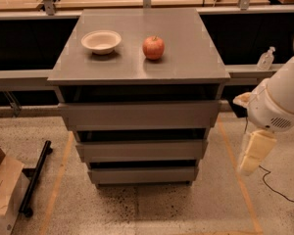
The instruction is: Open bottom drawer
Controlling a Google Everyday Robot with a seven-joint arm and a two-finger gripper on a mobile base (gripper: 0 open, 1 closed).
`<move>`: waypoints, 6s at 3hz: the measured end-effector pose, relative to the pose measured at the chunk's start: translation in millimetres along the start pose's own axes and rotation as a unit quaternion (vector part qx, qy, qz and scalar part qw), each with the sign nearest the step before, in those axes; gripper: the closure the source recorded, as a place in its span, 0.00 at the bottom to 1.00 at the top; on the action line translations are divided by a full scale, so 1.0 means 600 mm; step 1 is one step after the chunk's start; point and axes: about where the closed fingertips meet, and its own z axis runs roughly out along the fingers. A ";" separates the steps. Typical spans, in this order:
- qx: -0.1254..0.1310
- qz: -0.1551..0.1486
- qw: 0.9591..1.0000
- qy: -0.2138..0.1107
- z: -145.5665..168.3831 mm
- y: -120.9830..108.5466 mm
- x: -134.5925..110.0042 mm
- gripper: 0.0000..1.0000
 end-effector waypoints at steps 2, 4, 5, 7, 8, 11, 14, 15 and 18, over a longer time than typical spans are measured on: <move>-0.044 -0.002 0.999 0.010 0.202 0.041 0.009 0.00; -0.070 0.018 0.997 -0.005 0.263 0.049 0.004 0.00; -0.099 0.026 0.994 -0.038 0.360 0.056 -0.018 0.00; -0.105 0.063 0.988 -0.094 0.537 0.028 -0.019 0.00; -0.114 0.066 0.987 -0.094 0.552 0.037 -0.017 0.00; -0.114 0.058 0.984 -0.128 0.644 -0.013 0.005 0.00; -0.129 0.071 0.981 -0.124 0.760 -0.077 0.061 0.00; -0.141 0.066 0.981 -0.114 0.804 -0.071 0.076 0.00; -0.146 0.040 0.984 -0.090 0.915 -0.087 0.123 0.00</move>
Offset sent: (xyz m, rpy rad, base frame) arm 0.0076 0.0356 -0.1947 0.0118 0.1626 -0.0320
